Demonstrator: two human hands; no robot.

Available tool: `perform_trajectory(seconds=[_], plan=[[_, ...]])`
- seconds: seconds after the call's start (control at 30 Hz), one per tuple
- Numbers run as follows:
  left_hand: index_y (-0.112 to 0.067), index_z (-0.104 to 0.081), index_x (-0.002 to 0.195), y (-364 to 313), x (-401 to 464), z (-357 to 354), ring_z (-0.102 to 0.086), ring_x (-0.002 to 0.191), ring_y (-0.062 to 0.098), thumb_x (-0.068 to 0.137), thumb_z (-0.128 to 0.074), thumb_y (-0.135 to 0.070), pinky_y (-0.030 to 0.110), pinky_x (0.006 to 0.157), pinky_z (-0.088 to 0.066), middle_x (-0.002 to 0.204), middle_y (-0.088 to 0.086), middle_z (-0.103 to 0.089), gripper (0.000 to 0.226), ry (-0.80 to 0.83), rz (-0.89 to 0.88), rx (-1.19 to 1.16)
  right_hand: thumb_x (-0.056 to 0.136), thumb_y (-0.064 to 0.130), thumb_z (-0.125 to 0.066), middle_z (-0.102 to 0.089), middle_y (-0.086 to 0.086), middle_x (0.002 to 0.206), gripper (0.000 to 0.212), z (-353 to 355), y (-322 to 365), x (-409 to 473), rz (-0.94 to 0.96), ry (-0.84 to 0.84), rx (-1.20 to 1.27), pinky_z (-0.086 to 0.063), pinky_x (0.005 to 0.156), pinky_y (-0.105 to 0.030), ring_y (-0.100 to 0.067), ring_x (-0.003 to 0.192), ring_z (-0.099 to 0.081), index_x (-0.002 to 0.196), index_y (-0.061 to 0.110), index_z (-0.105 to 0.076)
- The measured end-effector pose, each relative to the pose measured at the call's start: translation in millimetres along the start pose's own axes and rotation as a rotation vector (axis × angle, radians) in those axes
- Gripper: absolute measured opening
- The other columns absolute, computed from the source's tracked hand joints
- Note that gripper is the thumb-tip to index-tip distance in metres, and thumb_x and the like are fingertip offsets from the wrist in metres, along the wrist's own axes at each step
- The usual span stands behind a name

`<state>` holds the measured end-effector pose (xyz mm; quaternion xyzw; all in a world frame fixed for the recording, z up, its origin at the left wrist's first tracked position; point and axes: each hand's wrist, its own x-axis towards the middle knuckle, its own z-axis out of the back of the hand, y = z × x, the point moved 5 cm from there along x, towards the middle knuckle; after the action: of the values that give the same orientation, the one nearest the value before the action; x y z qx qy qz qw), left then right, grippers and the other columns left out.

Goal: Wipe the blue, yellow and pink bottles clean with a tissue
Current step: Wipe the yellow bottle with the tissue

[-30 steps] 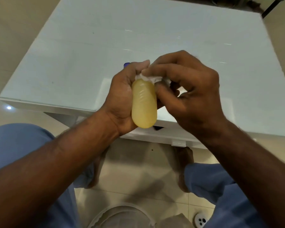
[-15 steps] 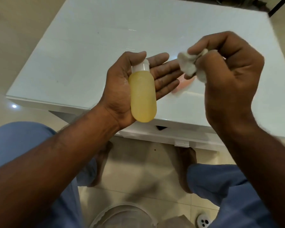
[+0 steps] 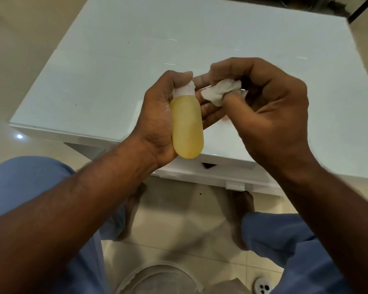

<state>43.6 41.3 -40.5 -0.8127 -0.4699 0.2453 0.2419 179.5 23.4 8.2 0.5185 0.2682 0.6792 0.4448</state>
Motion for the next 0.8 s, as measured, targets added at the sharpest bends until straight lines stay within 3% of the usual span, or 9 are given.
perform_trajectory(seconds=[0.1,0.17,0.33,0.43,0.5,0.6,0.67,0.73,0.8], plan=[[0.003,-0.062,0.124,0,-1,1,-0.07,0.093,0.028,0.099,-0.037,-0.028,0.039,0.086,-0.057,0.104,0.017,-0.071,0.048,-0.067,-0.017,0.086,0.09,-0.002,-0.061,-0.076,-0.007,0.113,0.03,-6,-3,-4,-0.047,0.045,0.046,-0.065,0.086,-0.046,-0.02,0.106,-0.078,0.119,0.001,-0.066],[0.001,-0.065,0.114,1,-1,1,-0.069,0.09,0.027,0.099,-0.038,-0.027,0.038,0.083,-0.057,0.099,0.016,-0.07,0.041,-0.092,-0.022,0.125,0.089,0.001,-0.064,-0.076,-0.006,0.108,0.024,-8,-5,-5,-0.06,0.039,0.004,-0.064,0.078,-0.049,-0.021,0.099,-0.077,0.112,0.004,-0.068],[0.0,-0.056,0.119,3,-3,4,-0.066,0.089,0.026,0.101,-0.044,-0.028,0.036,0.08,-0.057,0.097,0.016,-0.064,0.035,-0.138,0.0,0.159,0.083,-0.003,-0.073,-0.072,-0.005,0.096,0.018,-14,2,-9,0.072,0.115,-0.156,-0.058,0.07,-0.035,-0.016,0.089,-0.07,0.098,0.007,-0.076],[0.0,-0.052,0.135,3,-3,7,-0.065,0.113,0.034,0.101,-0.047,-0.034,0.045,0.103,-0.05,0.125,0.021,-0.066,0.049,-0.182,0.054,0.148,0.08,-0.003,-0.076,-0.065,-0.002,0.089,0.016,-31,11,-18,0.214,0.348,-0.191,-0.046,0.074,-0.017,-0.005,0.081,-0.057,0.093,0.006,-0.079],[-0.003,-0.053,0.136,2,-3,11,-0.063,0.122,0.034,0.101,-0.049,-0.038,0.05,0.108,-0.045,0.133,0.019,-0.065,0.049,-0.213,0.073,0.145,0.083,0.0,-0.076,-0.064,-0.001,0.089,0.013,-36,12,-21,0.259,0.419,-0.206,-0.042,0.077,-0.014,-0.001,0.081,-0.053,0.093,0.006,-0.08],[-0.002,-0.056,0.127,1,-4,9,-0.07,0.107,0.031,0.104,-0.047,-0.041,0.042,0.095,-0.055,0.117,0.016,-0.07,0.046,-0.206,0.074,0.203,0.087,0.001,-0.077,-0.072,-0.004,0.092,0.013,-26,6,-13,0.18,0.277,-0.24,-0.053,0.079,-0.021,-0.007,0.084,-0.062,0.099,0.007,-0.078],[0.0,-0.047,0.138,5,-3,6,-0.069,0.098,0.027,0.103,-0.049,-0.043,0.038,0.085,-0.057,0.107,0.016,-0.069,0.055,-0.205,0.062,0.208,0.089,0.001,-0.076,-0.075,-0.001,0.097,0.015,-13,-1,-7,0.074,0.148,-0.237,-0.06,0.077,-0.032,-0.011,0.088,-0.07,0.103,0.007,-0.076],[-0.004,-0.031,0.152,9,-1,7,-0.068,0.105,0.031,0.1,-0.049,-0.052,0.042,0.09,-0.056,0.12,0.023,-0.065,0.073,-0.223,0.054,0.194,0.089,0.003,-0.076,-0.075,-0.001,0.097,0.014,-8,-3,-6,0.06,0.112,-0.24,-0.06,0.075,-0.034,-0.013,0.09,-0.071,0.103,0.009,-0.076],[-0.001,-0.046,0.143,8,1,8,-0.066,0.114,0.035,0.098,-0.04,-0.064,0.045,0.097,-0.053,0.126,0.026,-0.063,0.078,-0.217,0.068,0.22,0.086,0.001,-0.078,-0.074,-0.006,0.094,0.015,-14,2,-9,0.127,0.187,-0.235,-0.058,0.074,-0.03,-0.018,0.09,-0.07,0.099,0.008,-0.077]])
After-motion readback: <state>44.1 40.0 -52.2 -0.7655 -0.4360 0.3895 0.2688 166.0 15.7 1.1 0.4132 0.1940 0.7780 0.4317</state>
